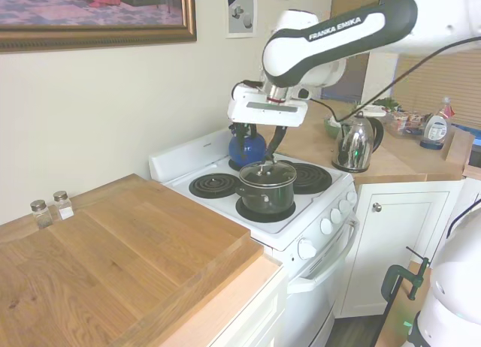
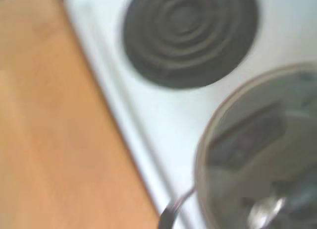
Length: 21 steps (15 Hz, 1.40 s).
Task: Uncover the lid of the pot
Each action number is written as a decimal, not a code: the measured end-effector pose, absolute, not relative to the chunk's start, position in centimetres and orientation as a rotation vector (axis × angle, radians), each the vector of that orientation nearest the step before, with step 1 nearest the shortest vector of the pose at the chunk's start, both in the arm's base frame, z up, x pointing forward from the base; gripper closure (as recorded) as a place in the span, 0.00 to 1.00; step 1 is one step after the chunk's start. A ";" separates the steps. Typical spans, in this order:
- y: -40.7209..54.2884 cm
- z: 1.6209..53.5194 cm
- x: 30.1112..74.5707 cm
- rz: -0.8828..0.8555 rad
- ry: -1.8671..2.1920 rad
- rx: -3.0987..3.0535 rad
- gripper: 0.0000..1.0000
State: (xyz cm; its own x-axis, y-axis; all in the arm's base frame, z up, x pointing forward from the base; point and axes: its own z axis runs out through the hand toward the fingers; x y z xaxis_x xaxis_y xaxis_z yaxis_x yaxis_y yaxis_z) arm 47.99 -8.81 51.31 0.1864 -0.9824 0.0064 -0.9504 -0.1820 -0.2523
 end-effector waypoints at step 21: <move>-13.5 46.8 51.0 -0.193 2.252 -2.134 1.00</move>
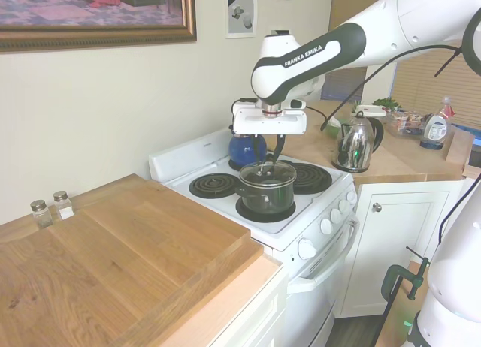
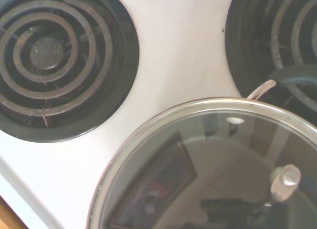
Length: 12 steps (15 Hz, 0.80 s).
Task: Uncover the lid of the pot
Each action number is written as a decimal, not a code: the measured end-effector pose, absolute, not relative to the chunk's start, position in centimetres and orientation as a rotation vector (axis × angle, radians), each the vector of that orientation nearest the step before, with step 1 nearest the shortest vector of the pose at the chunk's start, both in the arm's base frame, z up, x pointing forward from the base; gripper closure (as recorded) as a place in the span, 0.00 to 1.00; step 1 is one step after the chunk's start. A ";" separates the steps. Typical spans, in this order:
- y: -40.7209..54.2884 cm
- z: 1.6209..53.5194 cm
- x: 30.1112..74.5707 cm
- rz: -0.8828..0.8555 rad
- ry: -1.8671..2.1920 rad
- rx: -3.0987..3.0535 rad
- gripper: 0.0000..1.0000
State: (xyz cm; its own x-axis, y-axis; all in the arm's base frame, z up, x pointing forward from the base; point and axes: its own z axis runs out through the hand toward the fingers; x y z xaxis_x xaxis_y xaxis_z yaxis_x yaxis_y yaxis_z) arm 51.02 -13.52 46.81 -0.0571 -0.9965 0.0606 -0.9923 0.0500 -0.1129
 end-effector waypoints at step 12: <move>-14.3 46.7 51.0 -0.202 2.259 -2.118 1.00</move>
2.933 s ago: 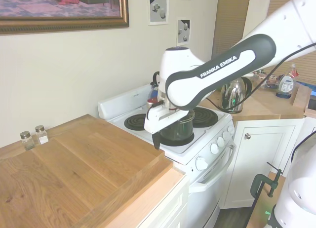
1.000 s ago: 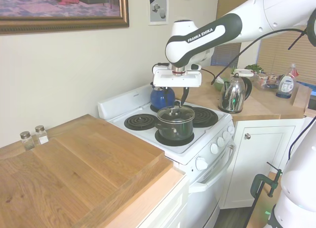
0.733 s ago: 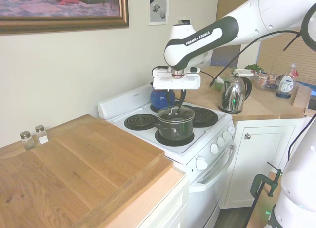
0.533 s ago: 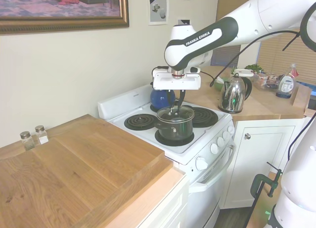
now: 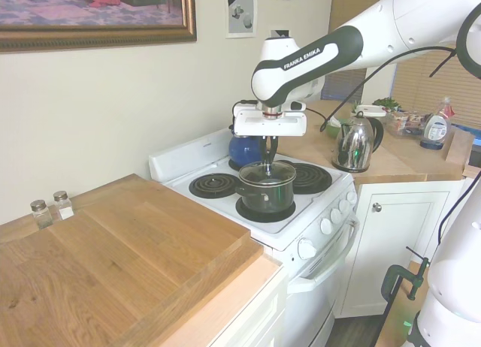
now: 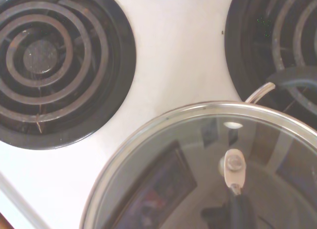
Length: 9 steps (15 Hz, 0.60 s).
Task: Uncover the lid of the pot
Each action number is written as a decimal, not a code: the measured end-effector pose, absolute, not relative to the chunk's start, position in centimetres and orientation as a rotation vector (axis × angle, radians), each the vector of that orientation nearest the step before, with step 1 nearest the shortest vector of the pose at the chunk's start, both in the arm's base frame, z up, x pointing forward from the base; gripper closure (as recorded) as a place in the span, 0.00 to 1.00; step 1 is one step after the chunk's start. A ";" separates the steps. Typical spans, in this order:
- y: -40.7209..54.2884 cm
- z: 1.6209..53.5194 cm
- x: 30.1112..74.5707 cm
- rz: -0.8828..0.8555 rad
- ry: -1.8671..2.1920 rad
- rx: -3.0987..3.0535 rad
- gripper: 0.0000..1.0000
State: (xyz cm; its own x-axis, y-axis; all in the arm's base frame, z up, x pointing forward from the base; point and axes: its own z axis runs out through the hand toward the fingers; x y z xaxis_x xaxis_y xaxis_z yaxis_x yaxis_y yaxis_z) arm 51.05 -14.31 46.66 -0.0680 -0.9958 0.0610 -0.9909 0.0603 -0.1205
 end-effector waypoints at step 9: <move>-12.3 52.4 48.8 -0.304 2.202 -2.155 1.00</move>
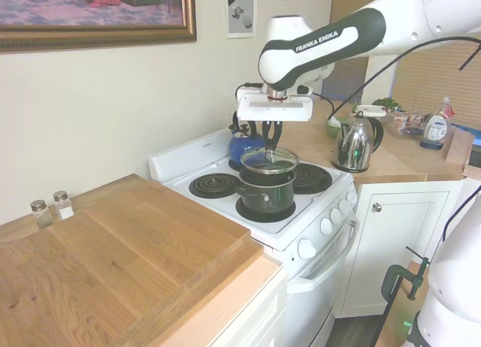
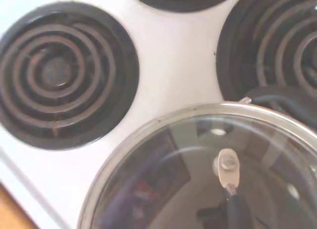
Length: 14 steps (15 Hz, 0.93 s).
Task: Uncover the lid of the pot
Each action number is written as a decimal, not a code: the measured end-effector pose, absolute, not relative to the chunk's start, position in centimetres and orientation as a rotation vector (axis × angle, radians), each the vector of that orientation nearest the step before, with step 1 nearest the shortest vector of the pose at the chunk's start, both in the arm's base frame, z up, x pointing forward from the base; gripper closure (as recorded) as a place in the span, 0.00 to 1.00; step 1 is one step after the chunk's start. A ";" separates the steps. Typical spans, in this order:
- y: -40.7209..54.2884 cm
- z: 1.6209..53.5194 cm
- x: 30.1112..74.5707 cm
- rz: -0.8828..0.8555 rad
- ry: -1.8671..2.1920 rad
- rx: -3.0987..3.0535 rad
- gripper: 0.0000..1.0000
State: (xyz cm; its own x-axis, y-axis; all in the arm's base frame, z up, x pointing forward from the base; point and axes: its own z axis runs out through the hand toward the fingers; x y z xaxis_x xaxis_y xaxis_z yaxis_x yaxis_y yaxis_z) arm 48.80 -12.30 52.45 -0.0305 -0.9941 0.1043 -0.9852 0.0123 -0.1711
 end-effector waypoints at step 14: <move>16.5 56.7 60.1 -0.597 1.924 -2.472 1.00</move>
State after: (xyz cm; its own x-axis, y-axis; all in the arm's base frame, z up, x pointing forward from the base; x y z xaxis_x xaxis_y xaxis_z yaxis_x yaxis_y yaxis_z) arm 60.15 16.49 56.67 0.2020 -0.9262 0.3185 -0.9438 -0.2709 -0.1893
